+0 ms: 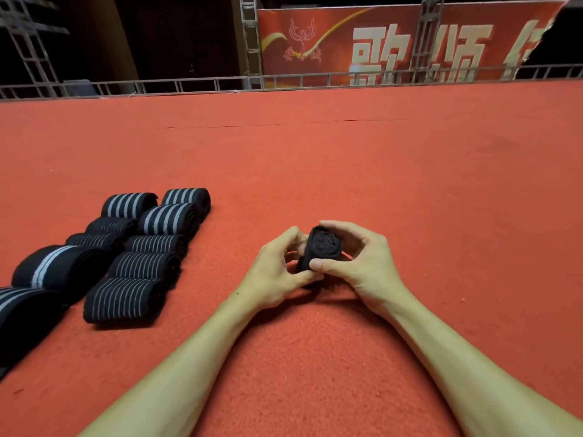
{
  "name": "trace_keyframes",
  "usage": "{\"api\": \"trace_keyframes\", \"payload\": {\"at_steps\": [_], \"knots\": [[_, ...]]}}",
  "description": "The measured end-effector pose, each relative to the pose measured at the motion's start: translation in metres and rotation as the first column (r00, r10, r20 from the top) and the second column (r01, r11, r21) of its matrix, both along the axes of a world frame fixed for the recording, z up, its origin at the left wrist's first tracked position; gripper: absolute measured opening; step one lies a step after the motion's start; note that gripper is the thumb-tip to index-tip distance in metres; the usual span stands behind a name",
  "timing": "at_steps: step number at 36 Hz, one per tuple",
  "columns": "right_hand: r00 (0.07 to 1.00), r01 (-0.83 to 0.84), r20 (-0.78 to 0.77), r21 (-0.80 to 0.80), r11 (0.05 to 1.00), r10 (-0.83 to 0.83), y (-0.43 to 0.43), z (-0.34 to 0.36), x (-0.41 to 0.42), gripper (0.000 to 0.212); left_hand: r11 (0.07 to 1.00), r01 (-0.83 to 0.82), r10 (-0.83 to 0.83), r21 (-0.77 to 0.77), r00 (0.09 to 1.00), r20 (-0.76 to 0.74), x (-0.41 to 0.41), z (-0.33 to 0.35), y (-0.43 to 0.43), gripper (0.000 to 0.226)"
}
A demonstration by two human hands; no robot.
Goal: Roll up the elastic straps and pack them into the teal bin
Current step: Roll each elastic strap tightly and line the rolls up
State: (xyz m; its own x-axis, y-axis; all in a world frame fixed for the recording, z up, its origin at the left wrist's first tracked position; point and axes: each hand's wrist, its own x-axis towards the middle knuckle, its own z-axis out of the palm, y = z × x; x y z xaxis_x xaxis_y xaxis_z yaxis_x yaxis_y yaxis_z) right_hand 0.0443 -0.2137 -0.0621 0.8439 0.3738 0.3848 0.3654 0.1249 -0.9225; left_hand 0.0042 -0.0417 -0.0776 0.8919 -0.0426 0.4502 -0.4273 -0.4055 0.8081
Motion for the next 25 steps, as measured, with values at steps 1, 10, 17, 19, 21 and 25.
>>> {"api": "trace_keyframes", "payload": {"at_steps": [1,10,17,19,21,25], "knots": [[1.000,0.001,0.002,-0.006,1.000,-0.001,0.000,0.000,0.000,0.057,1.000,-0.003,0.003,-0.003,1.000,-0.001,0.000,-0.001,0.000,0.039],[0.996,0.069,0.059,-0.081,0.994,-0.064,-0.001,0.007,-0.006,0.053,0.999,-0.031,0.034,0.041,0.997,-0.065,-0.009,0.006,0.002,0.038],[0.993,0.107,0.069,-0.155,0.982,-0.097,0.003,0.017,-0.027,0.051,0.951,-0.134,0.156,0.277,0.986,-0.060,-0.057,0.041,0.057,0.038],[0.993,0.108,0.062,-0.170,0.980,-0.098,0.006,0.019,-0.036,0.050,0.922,-0.160,0.191,0.352,0.980,-0.055,-0.077,0.052,0.078,0.039],[0.993,0.110,0.061,-0.186,0.976,-0.101,0.009,0.020,-0.043,0.050,0.879,-0.174,0.225,0.444,0.972,-0.064,-0.097,0.059,0.098,0.039],[0.993,0.111,0.069,-0.213,0.971,-0.098,0.018,0.022,-0.057,0.048,0.768,-0.201,0.294,0.608,0.954,-0.057,-0.132,0.065,0.134,0.040]]}}
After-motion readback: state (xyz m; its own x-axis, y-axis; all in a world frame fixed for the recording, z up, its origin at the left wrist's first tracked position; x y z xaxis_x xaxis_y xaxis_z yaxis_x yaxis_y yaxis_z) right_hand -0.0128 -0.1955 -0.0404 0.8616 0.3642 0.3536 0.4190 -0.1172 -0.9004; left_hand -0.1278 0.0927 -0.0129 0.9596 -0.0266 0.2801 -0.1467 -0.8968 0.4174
